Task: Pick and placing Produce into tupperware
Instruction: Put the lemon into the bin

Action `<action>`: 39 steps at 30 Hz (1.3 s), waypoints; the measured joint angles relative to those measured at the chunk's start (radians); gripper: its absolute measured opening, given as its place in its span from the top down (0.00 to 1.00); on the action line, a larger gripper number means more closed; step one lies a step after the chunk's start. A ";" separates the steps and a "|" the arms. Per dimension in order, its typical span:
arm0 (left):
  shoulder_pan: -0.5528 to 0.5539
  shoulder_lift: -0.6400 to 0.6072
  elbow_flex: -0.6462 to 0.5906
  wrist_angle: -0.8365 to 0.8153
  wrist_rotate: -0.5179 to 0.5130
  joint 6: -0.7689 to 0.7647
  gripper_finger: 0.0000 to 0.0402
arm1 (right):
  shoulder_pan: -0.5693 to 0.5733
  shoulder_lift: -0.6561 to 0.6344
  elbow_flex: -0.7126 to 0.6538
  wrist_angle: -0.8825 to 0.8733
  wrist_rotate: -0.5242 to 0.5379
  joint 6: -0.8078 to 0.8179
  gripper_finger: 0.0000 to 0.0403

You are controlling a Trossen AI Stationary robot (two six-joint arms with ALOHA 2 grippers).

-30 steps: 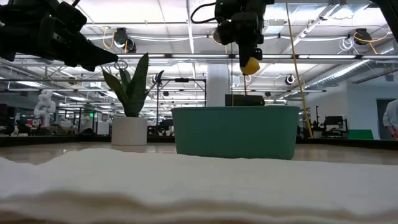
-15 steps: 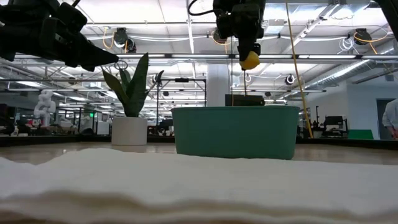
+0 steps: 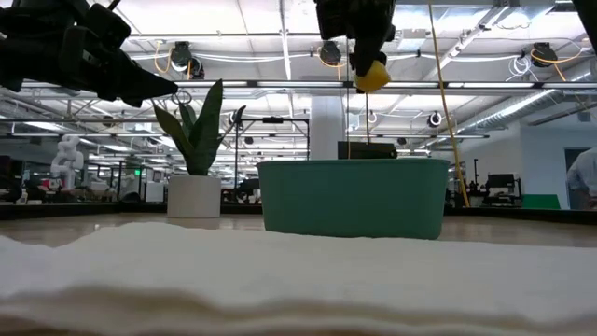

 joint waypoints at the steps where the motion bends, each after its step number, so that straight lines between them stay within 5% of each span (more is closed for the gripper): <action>1: 0.000 0.000 0.000 0.000 0.000 0.000 0.94 | 0.011 0.000 0.000 0.006 0.000 0.004 0.50; 21: 0.000 0.000 0.000 0.000 0.000 -0.004 0.94 | 0.187 0.000 -0.121 0.169 -0.006 0.085 0.50; 39: 0.000 0.000 0.000 0.000 0.000 -0.005 0.94 | 0.192 0.001 -0.376 0.442 -0.174 0.132 0.50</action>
